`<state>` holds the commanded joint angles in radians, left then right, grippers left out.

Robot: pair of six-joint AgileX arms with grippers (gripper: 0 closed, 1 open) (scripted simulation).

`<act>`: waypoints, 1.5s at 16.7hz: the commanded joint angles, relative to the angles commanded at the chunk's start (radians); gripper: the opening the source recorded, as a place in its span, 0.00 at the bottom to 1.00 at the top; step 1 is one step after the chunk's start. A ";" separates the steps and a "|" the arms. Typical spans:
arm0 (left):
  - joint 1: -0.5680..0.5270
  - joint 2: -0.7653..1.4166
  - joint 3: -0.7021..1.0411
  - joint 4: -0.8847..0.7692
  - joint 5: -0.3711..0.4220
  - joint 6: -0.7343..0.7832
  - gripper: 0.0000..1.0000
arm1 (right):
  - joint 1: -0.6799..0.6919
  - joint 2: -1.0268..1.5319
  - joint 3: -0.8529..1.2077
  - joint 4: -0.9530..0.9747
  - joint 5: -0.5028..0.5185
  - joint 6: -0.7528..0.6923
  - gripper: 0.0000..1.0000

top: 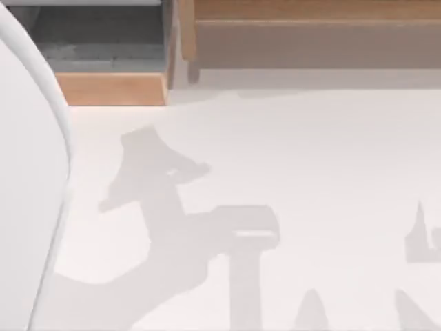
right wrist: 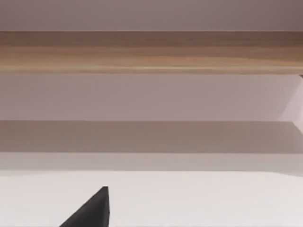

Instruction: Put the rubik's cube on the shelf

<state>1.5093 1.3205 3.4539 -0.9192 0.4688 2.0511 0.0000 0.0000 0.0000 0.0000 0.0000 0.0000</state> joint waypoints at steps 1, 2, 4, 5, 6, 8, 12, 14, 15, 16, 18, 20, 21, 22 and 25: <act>0.065 -0.056 0.046 0.018 0.023 0.097 0.00 | 0.000 0.000 0.000 0.000 0.000 0.000 1.00; 0.129 -0.112 0.091 0.037 0.046 0.192 0.00 | 0.000 0.000 0.000 0.000 0.000 0.000 1.00; 0.249 -0.216 0.174 0.075 0.090 0.373 0.00 | 0.000 0.000 0.000 0.000 0.000 0.000 1.00; 0.306 -0.265 0.214 0.095 0.111 0.459 0.00 | 0.000 0.000 0.000 0.000 0.000 0.000 1.00; 0.359 -0.311 0.250 0.115 0.131 0.540 0.00 | 0.000 0.000 0.000 0.000 0.000 0.000 1.00; 0.457 -0.396 0.319 0.156 0.170 0.691 0.00 | 0.000 0.000 0.000 0.000 0.000 0.000 1.00; 0.616 -0.539 0.435 0.228 0.238 0.944 0.00 | 0.000 0.000 0.000 0.000 0.000 0.000 1.00; 0.678 -0.596 0.481 0.258 0.266 1.044 0.00 | 0.000 0.000 0.000 0.000 0.000 0.000 1.00; 0.707 -0.621 0.502 0.272 0.279 1.089 0.00 | 0.000 0.000 0.000 0.000 0.000 0.000 1.00; 0.730 -0.642 0.521 0.285 0.289 1.127 0.00 | 0.000 0.000 0.000 0.000 0.000 0.000 1.00; 0.772 -0.676 0.553 0.308 0.307 1.194 0.00 | 0.000 0.000 0.000 0.000 0.000 0.000 1.00; 0.803 -0.699 0.578 0.325 0.320 1.244 0.00 | 0.000 0.000 0.000 0.000 0.000 0.000 1.00; 0.814 -0.706 0.586 0.330 0.324 1.259 0.00 | 0.000 0.000 0.000 0.000 0.000 0.000 1.00; 0.822 -0.712 0.592 0.334 0.327 1.272 0.00 | 0.000 0.000 0.000 0.000 0.000 0.000 1.00; 0.829 -0.717 0.597 0.337 0.329 1.282 0.00 | 0.000 0.000 0.000 0.000 0.000 0.000 1.00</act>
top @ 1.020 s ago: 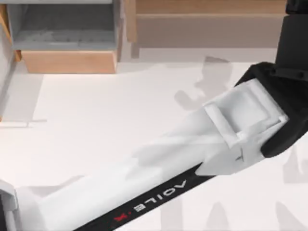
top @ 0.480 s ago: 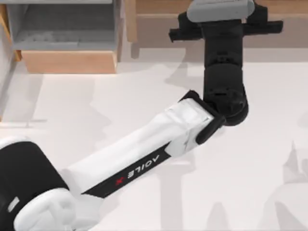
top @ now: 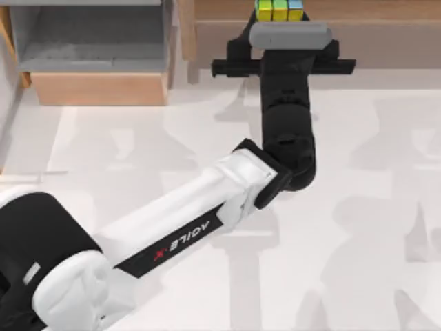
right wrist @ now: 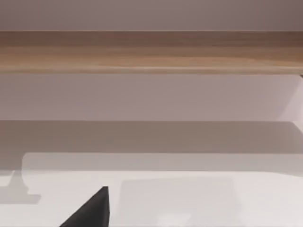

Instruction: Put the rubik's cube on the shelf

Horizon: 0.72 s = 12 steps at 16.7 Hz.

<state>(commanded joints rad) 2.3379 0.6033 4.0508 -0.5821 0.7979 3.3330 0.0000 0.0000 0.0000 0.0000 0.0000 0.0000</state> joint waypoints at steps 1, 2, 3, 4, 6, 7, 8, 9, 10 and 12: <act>0.000 0.000 0.000 0.000 0.000 0.000 0.00 | 0.000 0.000 0.000 0.000 0.000 0.000 1.00; 0.000 0.000 0.000 0.000 0.000 0.000 0.00 | 0.000 0.000 0.000 0.000 0.000 0.000 1.00; 0.000 0.000 0.000 0.000 0.000 0.000 0.00 | 0.000 0.000 0.000 0.000 0.000 0.000 1.00; -0.005 0.002 -0.002 -0.001 0.000 0.001 0.00 | 0.000 0.000 0.000 0.000 0.000 0.000 1.00; -0.002 -0.003 -0.015 0.006 0.000 0.001 0.00 | 0.000 0.000 0.000 0.000 0.000 0.000 1.00; 0.001 -0.011 -0.038 0.018 -0.002 0.002 0.00 | 0.000 0.000 0.000 0.000 0.000 0.000 1.00; 0.007 -0.023 -0.070 0.035 -0.005 0.002 0.00 | 0.000 0.000 0.000 0.000 0.000 0.000 1.00; 0.014 -0.038 -0.111 0.057 -0.009 0.003 0.00 | 0.000 0.000 0.000 0.000 0.000 0.000 1.00; 0.022 -0.056 -0.159 0.082 -0.015 0.003 0.00 | 0.000 0.000 0.000 0.000 0.000 0.000 1.00; 0.040 -0.100 -0.267 0.143 -0.032 0.003 0.00 | 0.000 0.000 0.000 0.000 0.000 0.000 1.00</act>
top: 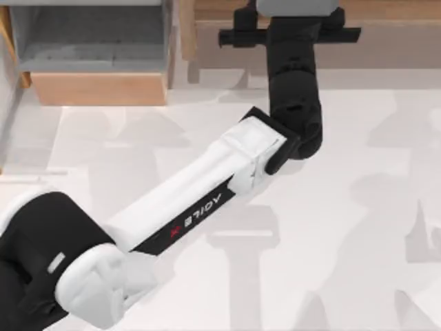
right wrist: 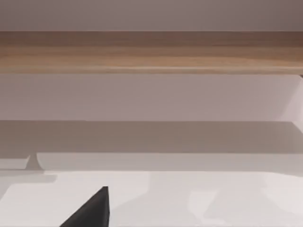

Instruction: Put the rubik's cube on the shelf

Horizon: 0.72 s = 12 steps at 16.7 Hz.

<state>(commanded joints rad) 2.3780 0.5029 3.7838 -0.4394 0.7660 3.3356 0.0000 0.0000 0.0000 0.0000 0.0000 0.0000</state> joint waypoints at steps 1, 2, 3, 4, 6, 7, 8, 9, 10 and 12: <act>0.010 -0.026 -0.058 0.034 -0.010 -0.001 0.00 | 0.000 0.000 0.000 0.000 0.000 0.000 1.00; 0.020 -0.053 -0.118 0.068 -0.022 -0.004 0.00 | 0.000 0.000 0.000 0.000 0.000 0.000 1.00; 0.030 -0.081 -0.178 0.103 -0.033 -0.007 0.00 | 0.000 0.000 0.000 0.000 0.000 0.000 1.00; 0.040 -0.110 -0.236 0.138 -0.045 -0.011 0.00 | 0.000 0.000 0.000 0.000 0.000 0.000 1.00; 0.060 -0.164 -0.342 0.201 -0.066 -0.021 0.00 | 0.000 0.000 0.000 0.000 0.000 0.000 1.00; 0.069 -0.188 -0.388 0.229 -0.076 -0.026 0.00 | 0.000 0.000 0.000 0.000 0.000 0.000 1.00; 0.077 -0.210 -0.428 0.253 -0.083 -0.031 0.00 | 0.000 0.000 0.000 0.000 0.000 0.000 1.00; 0.084 -0.227 -0.459 0.273 -0.089 -0.036 0.00 | 0.000 0.000 0.000 0.000 0.000 0.000 1.00; 0.089 -0.240 -0.482 0.287 -0.093 -0.039 0.00 | 0.000 0.000 0.000 0.000 0.000 0.000 1.00; 0.093 -0.250 -0.499 0.298 -0.096 -0.042 0.00 | 0.000 0.000 0.000 0.000 0.000 0.000 1.00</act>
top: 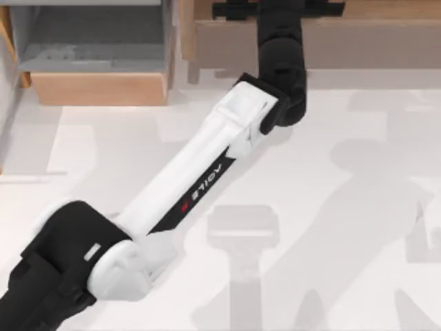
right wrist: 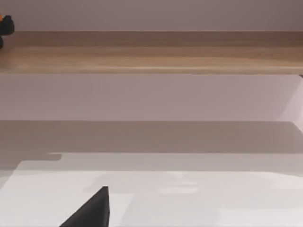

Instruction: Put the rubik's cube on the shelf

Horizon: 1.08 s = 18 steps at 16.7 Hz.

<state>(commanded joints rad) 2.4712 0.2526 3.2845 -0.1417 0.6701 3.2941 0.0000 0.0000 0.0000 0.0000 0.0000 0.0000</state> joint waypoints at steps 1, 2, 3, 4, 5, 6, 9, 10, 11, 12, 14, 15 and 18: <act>0.000 0.000 0.000 0.000 0.000 0.000 0.00 | 0.000 0.000 0.000 0.000 0.000 0.000 1.00; 0.000 0.000 0.000 0.000 0.000 0.000 0.00 | 0.000 0.000 0.000 0.000 0.000 0.000 1.00; 0.000 0.000 0.000 0.000 0.000 0.000 0.00 | 0.000 0.000 0.000 0.000 0.000 0.000 1.00; 0.000 0.000 0.000 0.000 0.000 0.000 0.08 | 0.000 0.000 0.000 0.000 0.000 0.000 1.00; 0.000 0.000 0.000 0.000 0.000 0.000 0.15 | 0.000 0.000 0.000 0.000 0.000 0.000 1.00; 0.000 0.000 0.000 0.000 0.000 0.000 0.23 | 0.000 0.000 0.000 0.000 0.000 0.000 1.00; 0.000 0.000 0.000 0.000 0.000 0.000 0.45 | 0.000 0.000 0.000 0.000 0.000 0.000 1.00; 0.000 0.000 0.000 0.000 0.000 0.000 0.53 | 0.000 0.000 0.000 0.000 0.000 0.000 1.00; 0.000 0.000 0.000 0.000 0.000 0.000 0.60 | 0.000 0.000 0.000 0.000 0.000 0.000 1.00; 0.000 0.000 0.000 0.000 0.000 0.000 0.68 | 0.000 0.000 0.000 0.000 0.000 0.000 1.00; 0.000 0.000 0.000 0.000 0.000 0.000 0.83 | 0.000 0.000 0.000 0.000 0.000 0.000 1.00; 0.000 0.000 0.000 0.000 0.000 0.000 0.90 | 0.000 0.000 0.000 0.000 0.000 0.000 1.00; 0.000 0.000 0.000 0.000 0.000 0.000 1.00 | 0.000 0.000 0.000 0.000 0.000 0.000 1.00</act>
<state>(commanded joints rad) 2.4712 0.2526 3.2845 -0.1417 0.6701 3.2941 0.0000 0.0000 0.0000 0.0000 0.0000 0.0000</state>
